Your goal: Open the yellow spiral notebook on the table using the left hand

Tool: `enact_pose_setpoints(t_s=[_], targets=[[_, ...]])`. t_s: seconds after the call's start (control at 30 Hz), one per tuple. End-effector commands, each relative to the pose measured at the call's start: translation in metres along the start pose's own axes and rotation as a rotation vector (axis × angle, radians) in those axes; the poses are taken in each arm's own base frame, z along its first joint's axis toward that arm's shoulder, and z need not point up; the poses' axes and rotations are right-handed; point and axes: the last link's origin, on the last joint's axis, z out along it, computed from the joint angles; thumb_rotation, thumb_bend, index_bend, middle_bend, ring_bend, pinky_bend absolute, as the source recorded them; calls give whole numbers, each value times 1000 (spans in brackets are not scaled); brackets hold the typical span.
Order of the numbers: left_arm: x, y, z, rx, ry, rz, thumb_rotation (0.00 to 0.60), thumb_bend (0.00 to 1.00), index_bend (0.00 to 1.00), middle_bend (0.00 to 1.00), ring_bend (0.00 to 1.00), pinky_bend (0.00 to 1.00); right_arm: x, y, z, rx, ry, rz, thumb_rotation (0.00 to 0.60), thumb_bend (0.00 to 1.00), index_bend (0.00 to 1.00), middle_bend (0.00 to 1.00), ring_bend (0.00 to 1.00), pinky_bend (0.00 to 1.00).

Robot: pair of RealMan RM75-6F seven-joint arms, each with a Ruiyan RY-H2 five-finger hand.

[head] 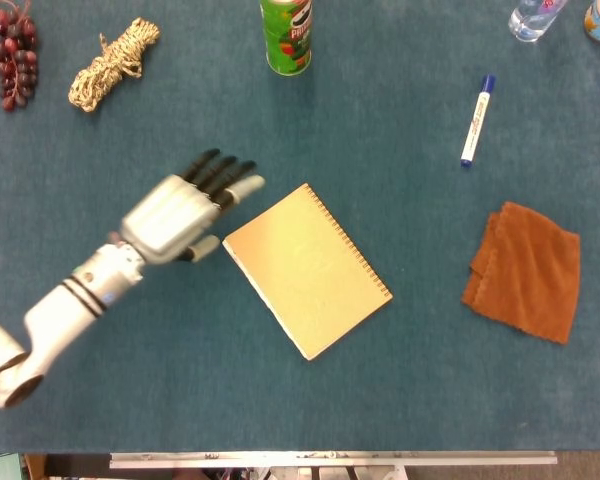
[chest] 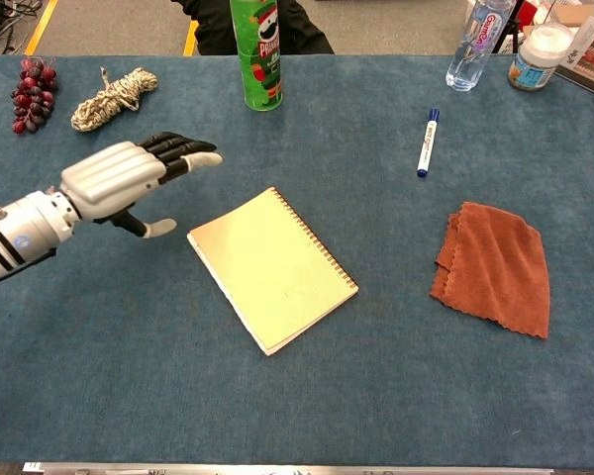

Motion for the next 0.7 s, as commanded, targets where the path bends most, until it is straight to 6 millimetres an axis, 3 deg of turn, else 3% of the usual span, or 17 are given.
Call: enact_pose_setpoints(t_s=[0.03,0.23,0.43,0.6,0.7], targets=[[19,-17,-31,88,57,3,600,296,0,0,0,0,-2,-24,15,135,-40,-58,600,277,397,317,214,275],[38,-28,-80,202,129,-57,600,296,0,0,0,0,-16,-60,34,324,-117,-136,600,211,398,316,214,274],[41,-31,-121,282,152,-86,600,296,0,0,0,0,-32,-92,48,503,-170,-204,600,141,397,313,217,274],[40,-31,-145,326,148,-82,600,296,0,0,0,0,-50,-110,54,606,-186,-246,600,35,379,287,177,244],[41,-31,-156,352,150,-63,600,296,0,0,0,0,-62,-118,57,654,-187,-273,600,0,298,225,118,192]])
